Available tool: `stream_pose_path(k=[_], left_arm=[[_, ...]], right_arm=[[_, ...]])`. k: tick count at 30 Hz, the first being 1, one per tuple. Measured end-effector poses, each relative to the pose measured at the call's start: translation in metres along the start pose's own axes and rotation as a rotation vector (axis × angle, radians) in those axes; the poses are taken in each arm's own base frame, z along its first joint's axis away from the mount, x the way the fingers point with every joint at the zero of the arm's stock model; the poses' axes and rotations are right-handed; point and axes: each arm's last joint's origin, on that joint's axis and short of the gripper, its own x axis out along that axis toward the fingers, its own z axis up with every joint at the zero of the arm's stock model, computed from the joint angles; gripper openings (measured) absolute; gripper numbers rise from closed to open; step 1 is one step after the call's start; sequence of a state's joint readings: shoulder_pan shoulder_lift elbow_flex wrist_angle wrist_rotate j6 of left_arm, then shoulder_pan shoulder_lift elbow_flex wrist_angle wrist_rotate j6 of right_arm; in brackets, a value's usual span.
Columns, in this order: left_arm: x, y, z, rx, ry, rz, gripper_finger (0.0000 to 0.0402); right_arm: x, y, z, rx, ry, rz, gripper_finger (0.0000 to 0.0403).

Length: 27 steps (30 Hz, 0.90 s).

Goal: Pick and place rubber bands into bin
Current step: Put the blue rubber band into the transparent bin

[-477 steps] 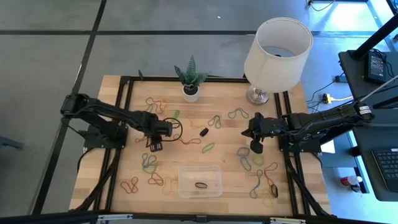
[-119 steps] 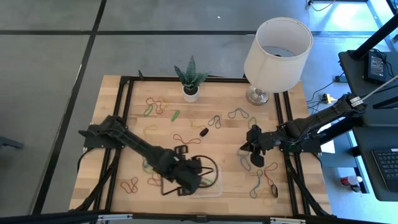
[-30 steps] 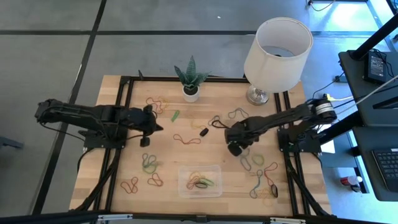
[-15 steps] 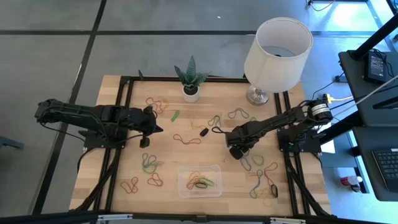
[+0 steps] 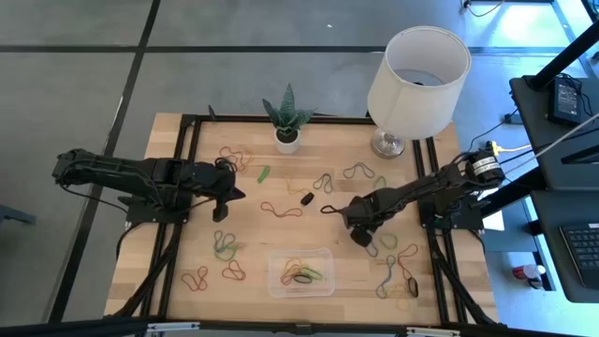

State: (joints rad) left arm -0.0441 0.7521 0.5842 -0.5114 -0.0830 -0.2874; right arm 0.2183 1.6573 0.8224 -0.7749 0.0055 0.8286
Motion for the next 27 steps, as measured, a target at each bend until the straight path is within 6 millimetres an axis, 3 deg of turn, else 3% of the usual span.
stream_pose_path(k=[7, 17, 22, 27], left_arm=[[0.0, 0.0, 0.0, -0.042, 0.002, -0.007, 0.0002], [0.0, -0.002, -0.001, -0.014, 0.032, -0.069, 0.0003], [0.001, -0.001, -0.005, -0.012, 0.063, -0.058, 0.0003], [0.0, 0.001, -0.01, 0.032, 0.124, -0.041, 0.0003]], right_arm=[[-0.016, 0.002, -0.012, 0.014, 0.032, -0.017, 0.0003], [-0.083, 0.035, -0.03, 0.086, -0.061, -0.061, 0.0002], [-0.126, 0.055, -0.034, 0.206, -0.168, 0.023, 0.0001], [-0.16, 0.084, -0.022, 0.282, -0.295, 0.098, 0.0]])
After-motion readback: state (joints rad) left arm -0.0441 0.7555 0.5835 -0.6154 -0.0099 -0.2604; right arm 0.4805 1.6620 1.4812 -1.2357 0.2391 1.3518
